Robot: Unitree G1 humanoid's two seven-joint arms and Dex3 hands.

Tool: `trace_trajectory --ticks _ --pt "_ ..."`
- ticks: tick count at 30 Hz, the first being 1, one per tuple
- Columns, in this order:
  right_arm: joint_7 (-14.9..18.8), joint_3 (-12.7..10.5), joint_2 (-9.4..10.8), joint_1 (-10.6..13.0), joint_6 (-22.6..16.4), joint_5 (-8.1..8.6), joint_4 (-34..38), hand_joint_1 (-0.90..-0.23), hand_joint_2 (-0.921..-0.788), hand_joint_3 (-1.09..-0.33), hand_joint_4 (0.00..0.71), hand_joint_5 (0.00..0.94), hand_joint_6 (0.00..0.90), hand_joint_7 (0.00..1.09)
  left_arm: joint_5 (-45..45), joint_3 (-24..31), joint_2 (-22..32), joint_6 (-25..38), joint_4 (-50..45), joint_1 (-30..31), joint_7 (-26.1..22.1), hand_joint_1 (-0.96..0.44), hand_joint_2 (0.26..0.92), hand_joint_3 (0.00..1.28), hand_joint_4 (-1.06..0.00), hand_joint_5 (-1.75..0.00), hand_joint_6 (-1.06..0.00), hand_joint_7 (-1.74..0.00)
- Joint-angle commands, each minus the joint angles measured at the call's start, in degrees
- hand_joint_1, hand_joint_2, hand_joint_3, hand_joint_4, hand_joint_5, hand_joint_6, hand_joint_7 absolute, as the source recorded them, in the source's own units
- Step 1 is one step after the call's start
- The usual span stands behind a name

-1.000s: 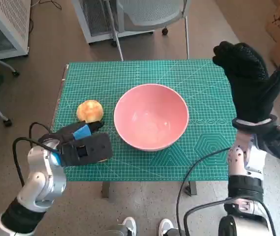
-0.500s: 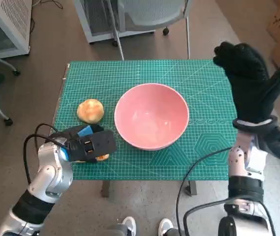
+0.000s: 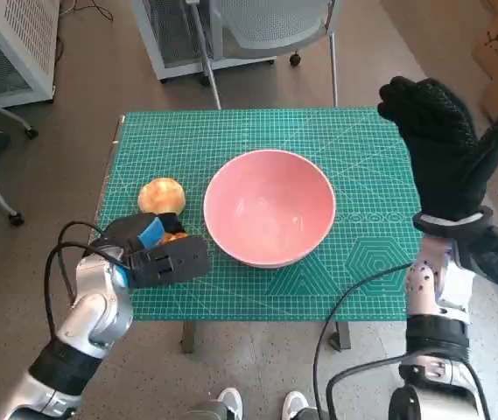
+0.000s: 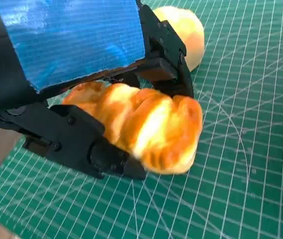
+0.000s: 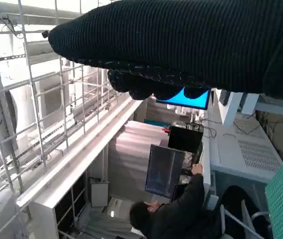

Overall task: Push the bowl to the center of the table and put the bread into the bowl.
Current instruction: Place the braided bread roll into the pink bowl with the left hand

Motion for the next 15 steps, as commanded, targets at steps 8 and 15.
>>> trace_trajectory --ticks 8,15 --pt "0.5 -0.1 0.2 1.1 0.1 0.17 1.1 -0.637 -0.921 -0.758 0.257 0.001 0.348 0.0 -0.8 2.8 2.5 0.7 -10.6 1.6 -5.1 0.0 0.806 0.24 -0.68 -1.24 -0.71 -1.05" --pt "1.0 -0.3 0.2 0.6 0.1 0.36 2.1 -0.639 -0.921 -0.758 0.249 0.0 0.344 0.0 -2.0 8.0 2.9 -0.2 -22.1 1.4 -5.4 0.0 0.877 0.1 -0.74 -1.2 -0.7 -1.01"
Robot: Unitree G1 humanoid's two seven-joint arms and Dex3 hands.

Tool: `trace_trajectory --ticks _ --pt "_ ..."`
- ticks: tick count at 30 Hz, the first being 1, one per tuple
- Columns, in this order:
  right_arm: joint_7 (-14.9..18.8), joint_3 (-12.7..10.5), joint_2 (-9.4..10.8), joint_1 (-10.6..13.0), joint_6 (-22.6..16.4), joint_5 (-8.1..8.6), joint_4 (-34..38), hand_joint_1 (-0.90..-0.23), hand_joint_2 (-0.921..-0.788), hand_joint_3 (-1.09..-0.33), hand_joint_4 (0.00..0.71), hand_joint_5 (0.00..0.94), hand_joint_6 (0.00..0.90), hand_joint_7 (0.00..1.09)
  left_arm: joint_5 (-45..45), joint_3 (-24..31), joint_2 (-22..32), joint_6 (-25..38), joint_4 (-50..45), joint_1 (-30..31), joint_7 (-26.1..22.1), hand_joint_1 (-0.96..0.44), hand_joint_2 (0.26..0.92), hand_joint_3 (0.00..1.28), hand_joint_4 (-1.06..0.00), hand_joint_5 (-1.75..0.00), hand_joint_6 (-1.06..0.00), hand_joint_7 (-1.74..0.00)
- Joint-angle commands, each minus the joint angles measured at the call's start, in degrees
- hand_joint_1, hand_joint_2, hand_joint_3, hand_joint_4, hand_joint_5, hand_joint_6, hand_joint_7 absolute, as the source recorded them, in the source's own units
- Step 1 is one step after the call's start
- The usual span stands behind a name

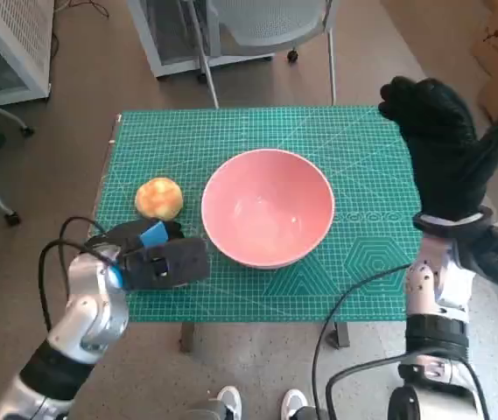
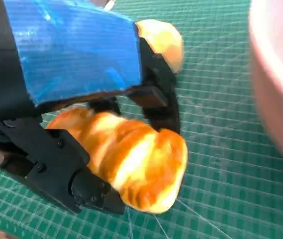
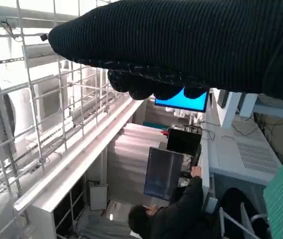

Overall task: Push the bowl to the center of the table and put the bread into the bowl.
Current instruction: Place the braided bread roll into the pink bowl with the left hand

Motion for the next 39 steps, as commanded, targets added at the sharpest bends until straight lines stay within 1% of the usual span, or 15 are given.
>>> trace_trajectory --ticks 1,6,10,13,14,18,23,28,32,33,34,35,36,38,39 --pt "0.7 -0.2 0.1 0.5 0.3 0.39 1.4 -0.639 -0.921 -0.758 0.248 0.0 0.343 0.0 -1.2 4.5 0.9 -1.0 -8.7 -1.7 -0.2 0.0 0.881 0.09 -0.74 -1.2 -0.7 -1.0" --pt "1.1 -0.4 -0.1 0.1 0.4 0.62 1.9 -0.64 -0.921 -0.758 0.247 0.0 0.351 0.0 -1.0 6.0 0.0 -1.9 -13.3 -5.7 0.0 0.0 0.89 0.07 -0.76 -1.14 -0.68 -1.06" --pt "1.4 -0.4 -0.1 -0.2 0.1 0.55 2.4 -0.64 -0.921 -0.757 0.246 0.0 0.355 0.01 0.4 5.0 -1.5 -3.4 -14.3 -10.7 1.4 0.0 0.887 0.06 -0.78 -1.1 -0.69 -1.06" --pt "1.4 -0.4 -0.1 -0.4 0.0 0.37 2.5 -0.636 -0.921 -0.757 0.248 0.001 0.357 0.01 1.2 3.5 -3.7 -5.1 -13.1 -15.0 2.8 0.0 0.884 0.05 -0.8 -1.08 -0.71 -1.04" --pt "1.5 -0.4 -0.2 -0.4 -0.1 0.34 2.5 -0.635 -0.921 -0.757 0.248 0.001 0.357 0.01 1.2 2.7 -4.9 -5.9 -11.9 -16.8 3.3 0.0 0.884 0.05 -0.8 -1.08 -0.72 -1.03" --pt "1.8 -0.5 -0.3 -0.4 -0.3 0.34 2.8 -0.634 -0.921 -0.757 0.248 0.001 0.357 0.01 1.1 0.9 -7.9 -8.1 -8.0 -20.7 4.7 0.0 0.887 0.04 -0.79 -1.11 -0.73 -1.01" --pt "2.0 -0.6 -0.4 -0.2 -0.6 0.3 2.8 -0.634 -0.921 -0.757 0.249 0.001 0.358 0.01 1.5 -2.6 -12.2 -10.0 -0.5 -26.6 4.7 0.0 0.899 0.03 -0.78 -1.13 -0.72 -1.0" --pt "1.8 -0.7 -0.6 0.5 -0.3 0.28 1.8 -0.633 -0.921 -0.758 0.25 0.002 0.359 0.01 2.0 -6.0 -16.6 -12.3 8.0 -30.9 6.1 0.0 0.909 0.03 -0.75 -1.2 -0.71 -0.98" --pt "1.5 -0.9 -1.0 1.2 0.2 0.24 0.6 -0.637 -0.921 -0.757 0.254 0.003 0.356 0.01 1.8 -7.7 -18.9 -14.0 15.1 -33.0 7.1 0.0 0.915 0.04 -0.72 -1.24 -0.7 -0.99" --pt "1.4 -1.0 -1.1 1.4 0.2 0.19 0.3 -0.639 -0.921 -0.757 0.254 0.003 0.356 0.01 1.8 -7.9 -19.2 -14.4 16.4 -33.3 7.2 0.0 0.904 0.06 -0.71 -1.26 -0.69 -1.0" --pt "1.3 -1.0 -1.1 1.5 0.3 0.14 0.1 -0.643 -0.921 -0.756 0.255 0.003 0.356 0.01 1.7 -8.0 -19.4 -14.7 17.3 -33.5 7.4 0.0 0.851 0.18 -0.68 -1.29 -0.67 -1.04" --pt "1.2 -1.0 -1.1 1.7 0.3 0.09 -0.3 -0.644 -0.921 -0.755 0.255 0.003 0.356 0.01 1.7 -8.3 -19.8 -15.3 19.3 -33.9 7.7 0.0 0.839 0.21 -0.68 -1.3 -0.67 -1.04" --pt "1.1 -1.1 -1.3 2.0 0.4 0.08 -0.7 -0.647 -0.921 -0.755 0.256 0.003 0.356 0.01 1.6 -8.7 -20.4 -15.9 21.6 -34.5 8.0 0.0 0.803 0.29 -0.66 -1.33 -0.65 -1.07" --pt "0.9 -1.2 -1.4 2.5 0.6 0.03 -1.4 -0.651 -0.921 -0.754 0.256 0.003 0.357 0.01 1.6 -9.4 -21.3 -16.9 25.4 -35.3 8.4 0.0 0.772 0.36 -0.65 -1.36 -0.65 -1.08" --pt "0.8 -1.2 -1.5 2.7 0.7 0.03 -1.7 -0.652 -0.921 -0.753 0.256 0.003 0.357 0.01 1.6 -9.6 -21.5 -17.2 26.7 -35.6 8.6 0.0 0.767 0.37 -0.64 -1.37 -0.64 -1.08"
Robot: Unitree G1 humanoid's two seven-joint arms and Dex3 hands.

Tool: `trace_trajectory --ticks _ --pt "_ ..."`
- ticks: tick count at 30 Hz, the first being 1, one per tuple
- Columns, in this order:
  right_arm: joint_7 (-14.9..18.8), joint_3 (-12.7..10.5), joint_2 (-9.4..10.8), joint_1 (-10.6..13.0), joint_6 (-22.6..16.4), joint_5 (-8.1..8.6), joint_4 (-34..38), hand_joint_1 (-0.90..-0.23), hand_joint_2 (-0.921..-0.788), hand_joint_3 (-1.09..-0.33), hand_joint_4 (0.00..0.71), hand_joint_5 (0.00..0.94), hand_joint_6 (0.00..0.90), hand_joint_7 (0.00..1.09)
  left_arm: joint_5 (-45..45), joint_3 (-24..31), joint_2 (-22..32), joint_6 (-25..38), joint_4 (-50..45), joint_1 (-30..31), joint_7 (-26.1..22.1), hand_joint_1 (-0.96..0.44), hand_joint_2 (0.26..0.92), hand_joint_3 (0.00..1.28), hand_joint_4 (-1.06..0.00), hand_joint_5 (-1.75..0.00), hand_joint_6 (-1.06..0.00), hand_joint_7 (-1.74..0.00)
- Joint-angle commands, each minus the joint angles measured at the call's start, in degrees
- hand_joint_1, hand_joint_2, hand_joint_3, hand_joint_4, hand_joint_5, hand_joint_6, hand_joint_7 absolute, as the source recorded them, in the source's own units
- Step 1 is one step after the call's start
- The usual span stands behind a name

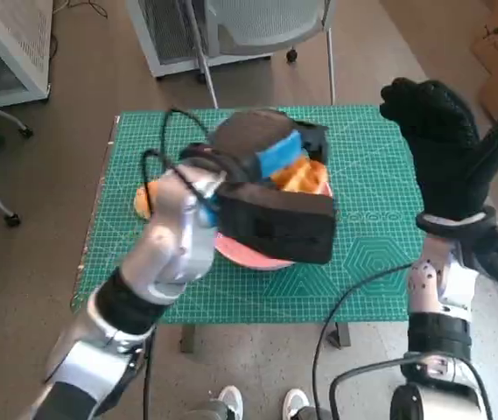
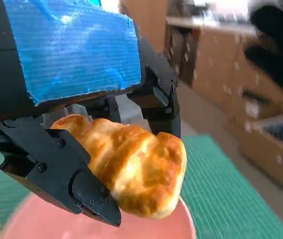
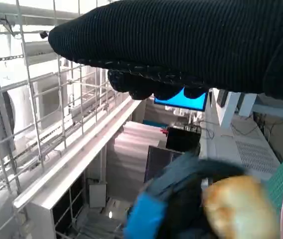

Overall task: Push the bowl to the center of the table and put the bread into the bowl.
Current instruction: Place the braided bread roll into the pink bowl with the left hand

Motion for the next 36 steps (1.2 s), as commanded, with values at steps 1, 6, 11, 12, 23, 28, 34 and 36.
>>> trace_trajectory --ticks 1,6,11,12,23,28,34,36 --pt "-0.9 -0.3 -0.8 2.6 1.1 -0.14 -1.5 -0.654 -0.921 -0.753 0.256 0.003 0.357 0.01 0.4 -1.3 -1.5 -1.9 8.5 -3.0 1.5 0.0 0.76 0.39 -0.63 -1.39 -0.63 -1.08" --pt "-1.7 -0.3 -1.1 3.1 1.3 -0.39 -2.3 -0.654 -0.921 -0.749 0.257 0.003 0.36 0.01 -0.2 -1.6 -2.7 -2.6 14.9 -4.6 1.7 0.0 0.862 0.25 -0.58 -1.38 -0.57 -1.15" --pt "-2.4 -0.2 -1.2 3.5 1.1 -0.85 -2.7 -0.651 -0.921 -0.747 0.257 0.002 0.365 0.01 -1.6 -0.5 -3.1 -2.2 17.3 -4.5 1.3 0.0 0.891 0.2 -0.56 -1.31 -0.56 -1.25" --pt "-2.5 -0.2 -1.2 3.5 1.1 -0.87 -2.7 -0.651 -0.921 -0.747 0.257 0.002 0.366 0.01 -2.0 -0.3 -3.2 -2.0 17.4 -4.4 1.2 0.08 0.874 0.22 -0.58 -1.3 -0.51 -1.14" --pt "-3.2 0.2 -0.8 3.0 0.7 -1.09 -1.7 -0.649 -0.921 -0.747 0.263 0.004 0.37 0.01 -2.2 -1.0 -2.0 1.1 14.3 -3.2 -3.0 -0.31 0.696 0.12 -0.02 -0.04 -0.13 -0.16" --pt "-3.1 0.5 -0.4 2.9 0.6 -0.85 -1.6 -0.648 -0.921 -0.749 0.268 0.006 0.372 0.01 -2.3 -0.7 -1.2 0.0 13.3 -2.4 -2.3 -0.39 0.71 0.08 0.0 -0.01 -0.12 -0.14" --pt "-3.1 0.8 -0.1 2.9 0.2 -0.87 -1.6 -0.648 -0.921 -0.752 0.257 0.001 0.369 0.01 -2.4 0.1 0.3 0.8 9.2 -0.6 -2.5 -0.44 0.722 0.06 0.0 0.0 -0.1 -0.12" --pt "-3.0 0.8 0.0 2.9 0.0 -0.86 -1.5 -0.648 -0.921 -0.752 0.254 0.0 0.365 0.01 -2.3 0.6 0.9 1.4 7.0 0.2 -2.5 -0.46 0.724 0.06 0.0 0.0 -0.1 -0.12"
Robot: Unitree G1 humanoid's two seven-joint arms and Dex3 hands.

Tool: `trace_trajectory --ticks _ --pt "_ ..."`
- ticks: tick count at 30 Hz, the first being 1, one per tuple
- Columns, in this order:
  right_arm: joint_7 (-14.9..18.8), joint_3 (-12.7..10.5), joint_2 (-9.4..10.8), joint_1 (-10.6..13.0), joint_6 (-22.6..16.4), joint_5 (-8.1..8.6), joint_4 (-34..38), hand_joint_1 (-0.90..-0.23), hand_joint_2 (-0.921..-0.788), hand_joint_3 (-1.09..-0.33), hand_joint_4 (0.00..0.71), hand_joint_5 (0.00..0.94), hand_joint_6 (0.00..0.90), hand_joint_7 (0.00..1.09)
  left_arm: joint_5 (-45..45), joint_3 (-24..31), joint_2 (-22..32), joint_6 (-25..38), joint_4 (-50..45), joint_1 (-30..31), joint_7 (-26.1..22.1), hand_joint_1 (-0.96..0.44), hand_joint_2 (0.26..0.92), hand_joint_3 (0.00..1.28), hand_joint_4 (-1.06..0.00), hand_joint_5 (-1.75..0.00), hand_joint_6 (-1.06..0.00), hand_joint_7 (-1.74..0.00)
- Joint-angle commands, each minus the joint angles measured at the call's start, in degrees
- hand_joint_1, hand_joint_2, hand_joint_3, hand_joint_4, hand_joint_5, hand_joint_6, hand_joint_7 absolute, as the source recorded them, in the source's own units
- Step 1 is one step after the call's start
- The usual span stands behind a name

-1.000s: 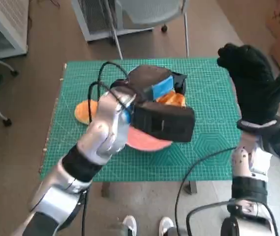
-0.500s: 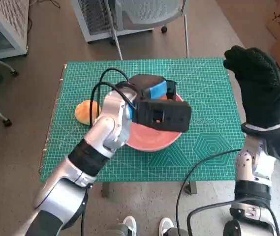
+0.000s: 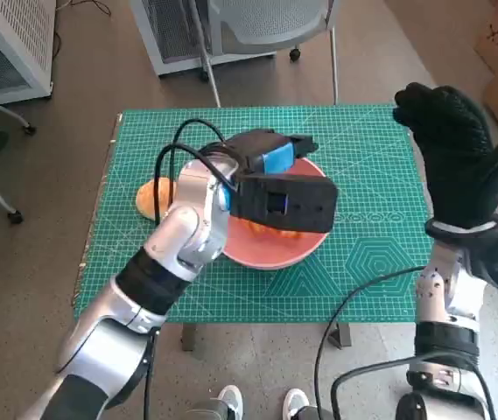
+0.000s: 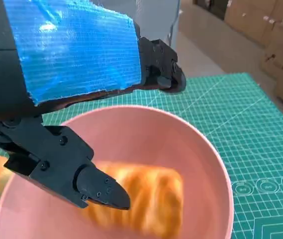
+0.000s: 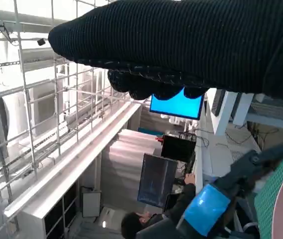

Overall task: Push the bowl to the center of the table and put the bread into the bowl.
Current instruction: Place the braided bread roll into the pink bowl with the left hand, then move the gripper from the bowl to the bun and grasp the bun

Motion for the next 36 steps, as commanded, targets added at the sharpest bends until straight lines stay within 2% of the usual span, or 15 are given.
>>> trace_trajectory --ticks 1,8,13,17,22,28,36 --pt "-0.2 0.2 0.6 0.8 -0.2 -0.43 0.9 -0.648 -0.921 -0.752 0.253 0.0 0.364 0.01 0.3 1.1 1.8 1.0 -5.1 2.2 -0.1 -0.46 0.725 0.05 0.0 0.0 -0.1 -0.12" --pt "-0.3 0.5 0.9 1.0 -0.7 -0.4 0.8 -0.649 -0.921 -0.753 0.255 0.001 0.352 0.0 0.3 4.5 7.4 3.2 -17.7 5.7 -3.4 -0.47 0.723 0.03 0.0 0.0 -0.1 -0.12" --pt "-0.2 0.5 0.7 1.2 -0.7 -0.15 0.5 -0.652 -0.921 -0.754 0.255 0.001 0.349 0.0 -0.3 11.5 14.0 4.4 -29.5 9.8 -5.5 -0.43 0.72 0.02 0.0 0.0 -0.15 -0.08" --pt "-0.2 0.3 0.6 1.3 -0.2 0.15 0.3 -0.656 -0.921 -0.753 0.252 0.0 0.348 0.0 -0.6 16.3 18.1 4.1 -33.5 12.7 -5.1 -0.41 0.718 0.01 0.0 0.0 -0.18 -0.07" --pt "-0.2 0.2 0.6 1.3 0.1 0.4 0.3 -0.658 -0.921 -0.752 0.249 0.0 0.35 0.0 0.2 19.5 21.2 5.8 -34.8 15.1 -5.0 -0.4 0.719 0.0 0.0 0.0 -0.21 -0.06" --pt "-0.2 0.1 1.0 0.8 -0.5 0.1 1.2 -0.657 -0.921 -0.751 0.248 0.0 0.351 0.0 5.1 16.3 23.8 11.5 -31.4 14.5 -8.8 -0.35 0.715 0.0 0.0 0.0 -0.21 -0.05" --pt "-0.1 0.5 1.6 0.5 -0.5 -0.06 1.9 -0.649 -0.921 -0.758 0.249 0.0 0.348 0.0 4.3 14.0 24.5 9.4 -25.1 15.3 -9.3 -0.28 0.697 0.0 -0.01 0.0 -0.21 -0.03"
